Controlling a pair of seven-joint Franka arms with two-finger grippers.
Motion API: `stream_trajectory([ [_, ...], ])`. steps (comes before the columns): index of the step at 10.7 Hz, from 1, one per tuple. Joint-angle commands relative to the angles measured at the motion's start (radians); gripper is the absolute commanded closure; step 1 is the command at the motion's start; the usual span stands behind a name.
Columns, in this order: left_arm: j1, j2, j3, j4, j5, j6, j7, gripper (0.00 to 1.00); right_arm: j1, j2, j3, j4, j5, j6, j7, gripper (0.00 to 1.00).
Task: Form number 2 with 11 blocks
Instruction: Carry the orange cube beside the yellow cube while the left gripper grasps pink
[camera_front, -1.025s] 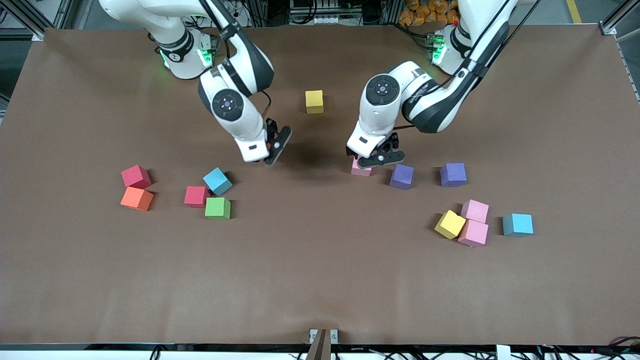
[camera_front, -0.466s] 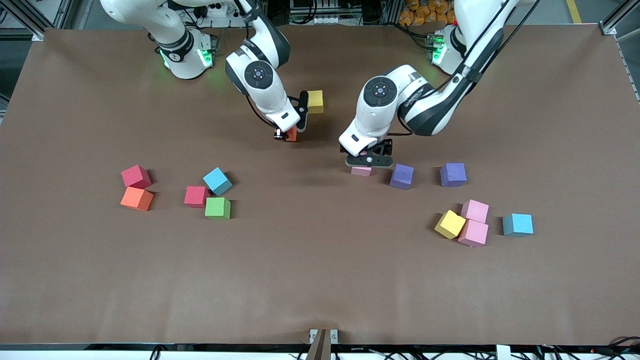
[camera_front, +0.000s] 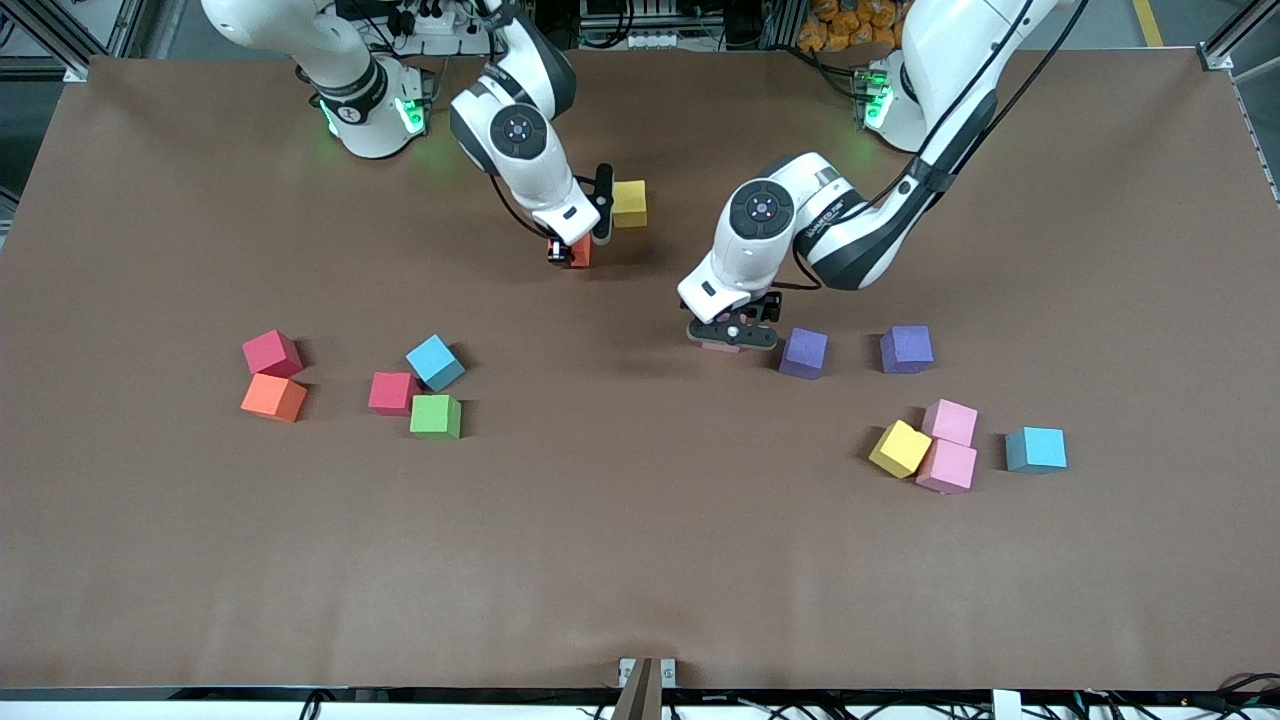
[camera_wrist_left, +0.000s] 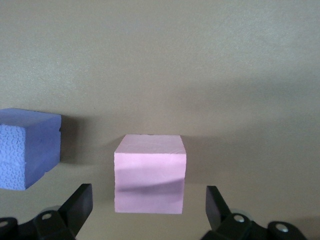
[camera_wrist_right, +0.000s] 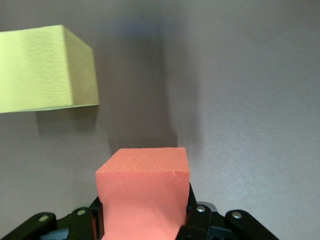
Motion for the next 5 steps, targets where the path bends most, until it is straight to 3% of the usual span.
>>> stream_trajectory([
  [1, -0.010, 0.019, 0.008, 0.006, -0.002, 0.006, 0.025, 0.00, 0.067, -0.053, -0.002, -0.061, 0.004, 0.024, 0.079, 0.66],
  [5, -0.025, 0.042, 0.011, -0.013, 0.061, 0.014, 0.008, 0.00, 0.131, -0.042, -0.004, -0.098, 0.004, 0.092, 0.142, 0.66],
])
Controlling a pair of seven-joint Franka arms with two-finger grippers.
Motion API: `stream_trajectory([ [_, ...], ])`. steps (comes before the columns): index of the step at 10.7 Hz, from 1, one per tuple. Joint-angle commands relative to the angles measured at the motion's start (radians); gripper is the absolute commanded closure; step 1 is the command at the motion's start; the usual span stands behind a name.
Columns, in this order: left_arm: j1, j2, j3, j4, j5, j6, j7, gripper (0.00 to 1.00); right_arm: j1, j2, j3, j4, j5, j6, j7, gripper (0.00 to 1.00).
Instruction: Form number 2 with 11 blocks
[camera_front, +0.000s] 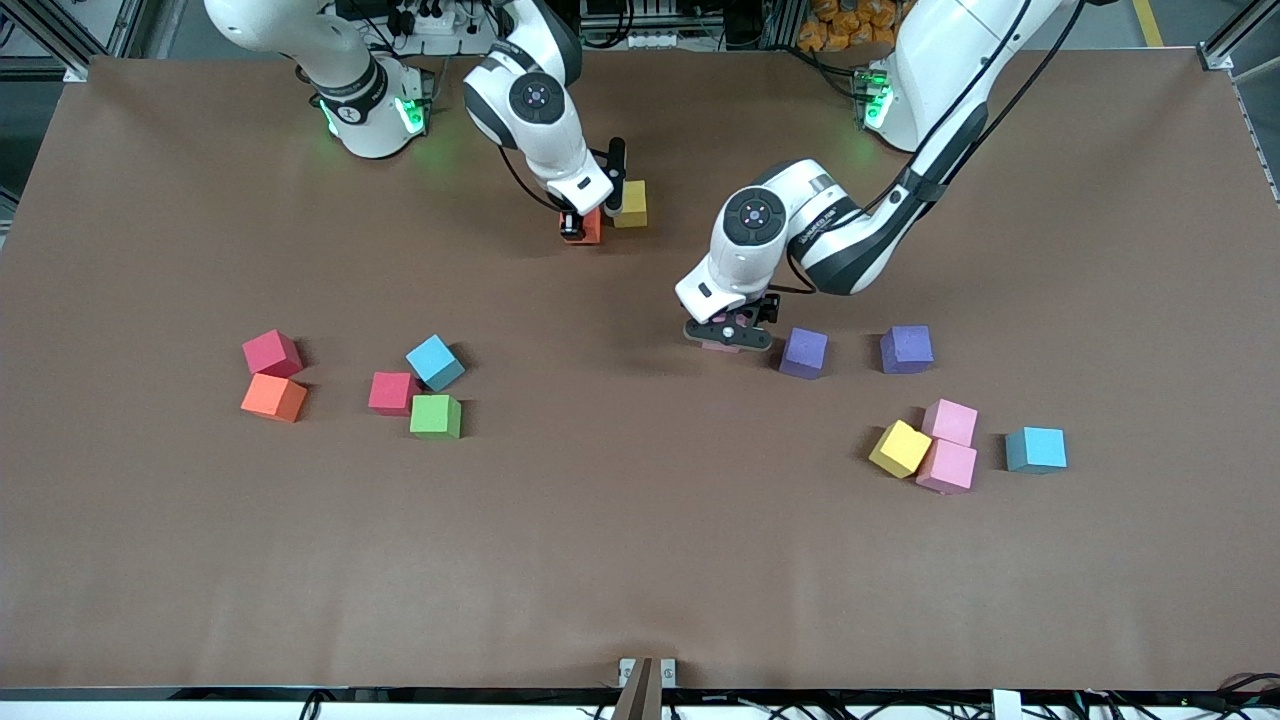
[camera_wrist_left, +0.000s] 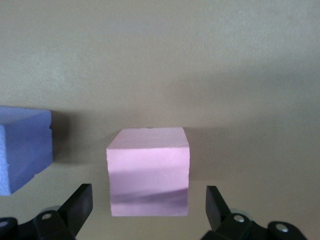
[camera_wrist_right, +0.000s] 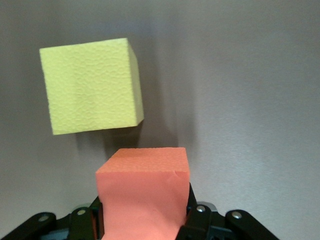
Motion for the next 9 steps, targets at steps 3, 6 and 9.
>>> stream_trajectory([
  [3, -0.018, 0.023, 0.016, -0.006, 0.050, 0.039, -0.015, 0.00, 0.068, -0.013, -0.008, -0.038, 0.004, 0.050, 0.096, 0.66],
  [6, -0.019, 0.029, 0.029, -0.004, 0.098, 0.039, -0.011, 0.02, 0.100, 0.018, -0.008, -0.038, 0.004, 0.095, 0.139, 0.66],
  [9, -0.019, 0.024, 0.043, -0.008, 0.099, 0.034, -0.005, 0.48, 0.111, 0.038, -0.008, -0.038, 0.004, 0.119, 0.148, 0.66],
])
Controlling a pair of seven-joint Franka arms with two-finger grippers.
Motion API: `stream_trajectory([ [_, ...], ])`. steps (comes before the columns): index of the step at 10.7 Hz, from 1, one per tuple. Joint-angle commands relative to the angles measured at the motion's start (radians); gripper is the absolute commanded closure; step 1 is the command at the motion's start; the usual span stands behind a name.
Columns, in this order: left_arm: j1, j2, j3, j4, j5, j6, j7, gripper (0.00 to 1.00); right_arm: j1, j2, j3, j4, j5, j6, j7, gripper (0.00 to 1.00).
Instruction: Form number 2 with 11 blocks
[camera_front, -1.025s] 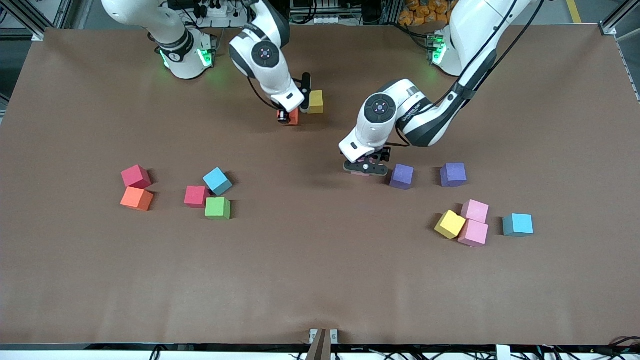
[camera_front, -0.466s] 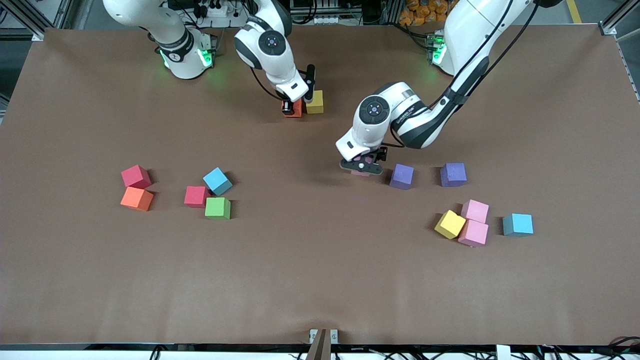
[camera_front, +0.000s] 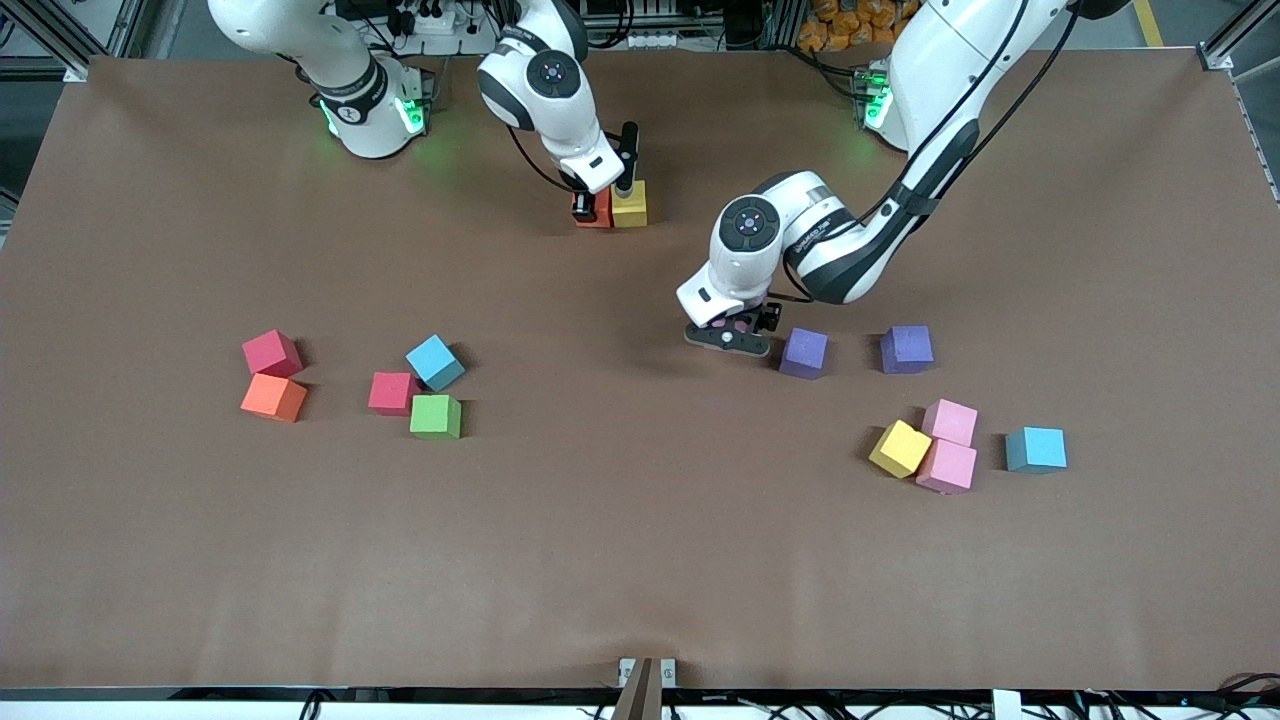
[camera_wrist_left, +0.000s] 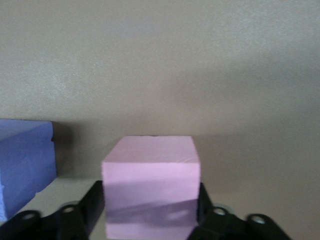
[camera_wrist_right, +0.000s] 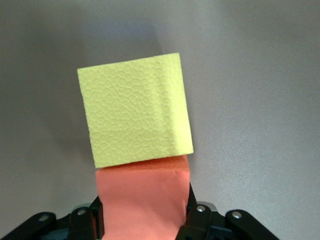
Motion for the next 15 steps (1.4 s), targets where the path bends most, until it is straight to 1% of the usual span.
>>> stream_trajectory([
  [1, -0.006, -0.017, 0.012, -0.005, 0.025, 0.003, -0.003, 0.69, 0.021, 0.019, -0.007, -0.013, 0.004, 0.049, 0.020, 0.66],
  [2, 0.003, -0.057, 0.012, -0.010, 0.025, -0.014, 0.002, 0.81, 0.028, 0.028, -0.009, -0.013, 0.004, 0.064, 0.020, 0.66],
  [5, 0.008, -0.184, 0.004, -0.030, -0.004, -0.100, 0.002, 0.81, 0.031, 0.038, -0.007, -0.011, 0.004, 0.078, 0.020, 0.66],
  [7, 0.008, -0.244, 0.000, -0.071, -0.084, -0.100, 0.002, 0.81, 0.037, 0.044, -0.007, -0.011, 0.004, 0.089, 0.020, 0.66],
  [9, 0.008, -0.267, -0.075, -0.108, -0.105, -0.103, 0.004, 0.84, 0.037, 0.057, -0.007, -0.011, 0.004, 0.110, 0.020, 0.66],
  [10, 0.009, -0.290, -0.098, -0.125, -0.112, -0.115, 0.007, 0.84, 0.038, 0.059, -0.007, -0.011, 0.004, 0.112, 0.020, 0.63],
  [11, 0.009, -0.310, -0.106, -0.132, -0.112, -0.129, 0.007, 0.84, 0.038, 0.059, -0.007, -0.011, 0.004, 0.110, 0.020, 0.49],
  [12, 0.014, -0.332, -0.124, -0.134, -0.128, -0.150, 0.008, 0.84, 0.037, 0.059, -0.007, -0.010, 0.004, 0.112, 0.020, 0.03],
  [13, 0.016, -0.355, -0.126, -0.134, -0.154, -0.184, 0.019, 0.84, 0.037, 0.057, -0.009, -0.008, 0.004, 0.110, 0.020, 0.00],
  [15, 0.026, -0.411, -0.126, -0.137, -0.249, -0.239, 0.098, 0.84, 0.035, 0.047, -0.009, -0.007, 0.004, 0.110, 0.020, 0.00],
])
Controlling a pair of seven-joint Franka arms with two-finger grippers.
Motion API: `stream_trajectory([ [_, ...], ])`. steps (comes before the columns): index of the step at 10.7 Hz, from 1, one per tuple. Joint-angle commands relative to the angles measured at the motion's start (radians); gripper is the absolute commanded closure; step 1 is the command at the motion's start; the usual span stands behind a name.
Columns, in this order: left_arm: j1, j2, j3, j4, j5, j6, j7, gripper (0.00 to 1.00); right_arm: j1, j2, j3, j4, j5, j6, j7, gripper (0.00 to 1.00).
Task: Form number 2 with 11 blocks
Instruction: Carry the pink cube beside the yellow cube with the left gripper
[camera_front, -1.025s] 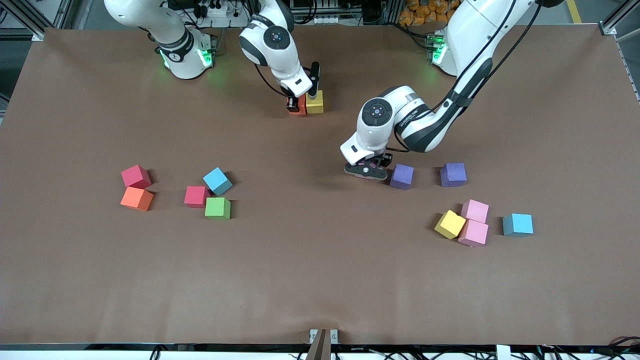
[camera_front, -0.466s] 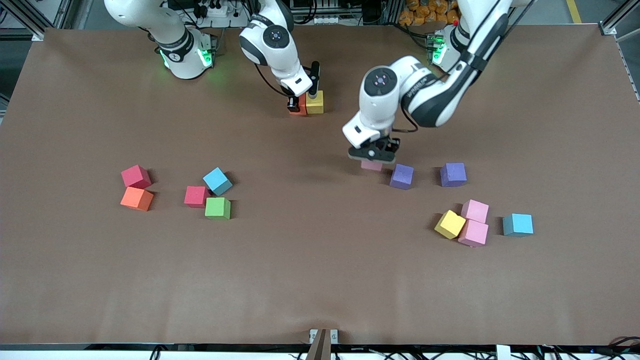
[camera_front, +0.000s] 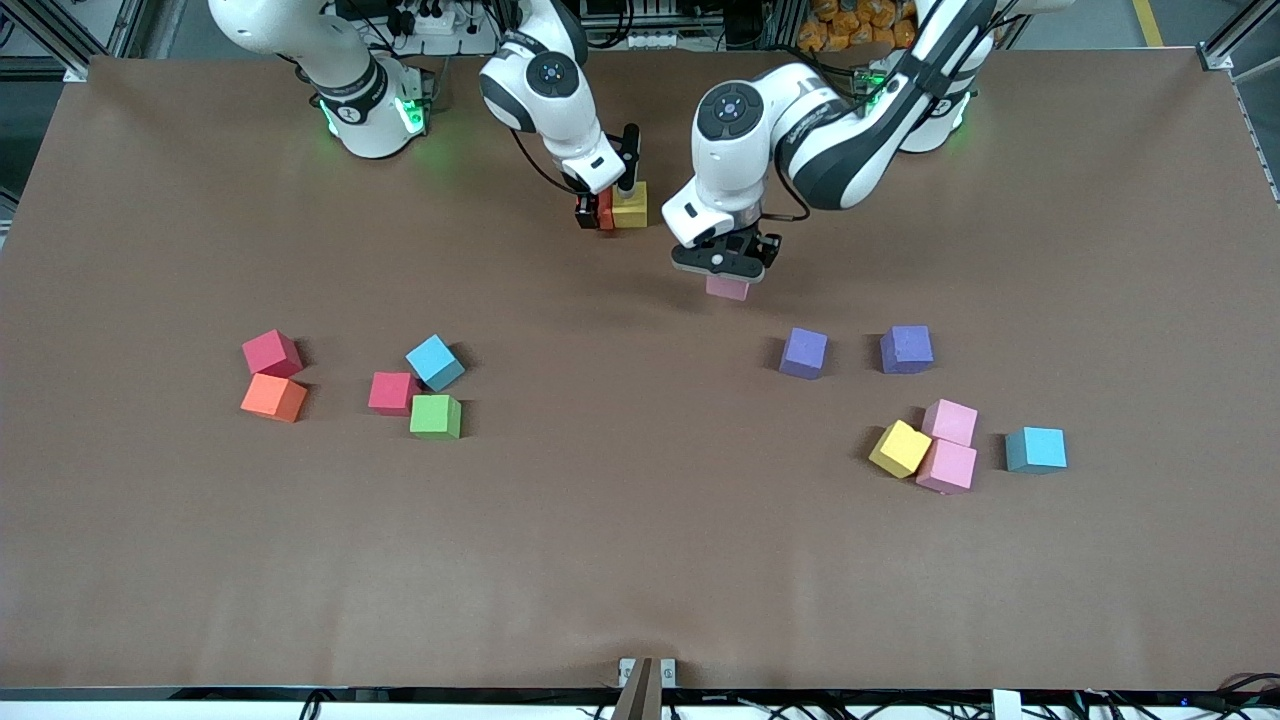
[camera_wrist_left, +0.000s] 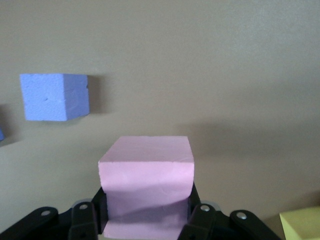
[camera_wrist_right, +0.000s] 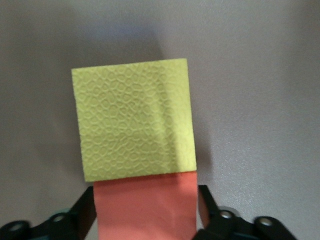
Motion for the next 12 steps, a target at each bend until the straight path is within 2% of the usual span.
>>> stream_trajectory([
  [1, 0.029, -0.098, -0.016, -0.032, -0.092, -0.064, 0.073, 0.84, 0.015, -0.008, -0.008, 0.003, 0.004, 0.010, 0.016, 0.00],
  [4, 0.032, -0.112, -0.041, -0.038, -0.094, -0.111, 0.113, 0.84, 0.009, -0.065, -0.009, 0.000, 0.004, -0.019, 0.021, 0.00],
  [7, 0.032, -0.129, -0.058, -0.034, -0.096, -0.206, 0.145, 0.84, -0.002, -0.144, -0.015, 0.002, 0.004, -0.140, 0.011, 0.00],
  [9, 0.032, -0.138, -0.058, -0.035, -0.099, -0.228, 0.168, 0.84, -0.005, -0.189, -0.051, 0.005, 0.004, -0.195, 0.010, 0.00],
  [10, 0.030, -0.138, -0.061, -0.035, -0.120, -0.228, 0.170, 0.84, -0.007, -0.213, -0.089, 0.009, 0.004, -0.227, 0.016, 0.00],
  [12, 0.015, -0.130, -0.092, -0.035, -0.140, -0.228, 0.170, 0.84, -0.008, -0.217, -0.271, 0.075, 0.004, -0.304, -0.011, 0.00],
])
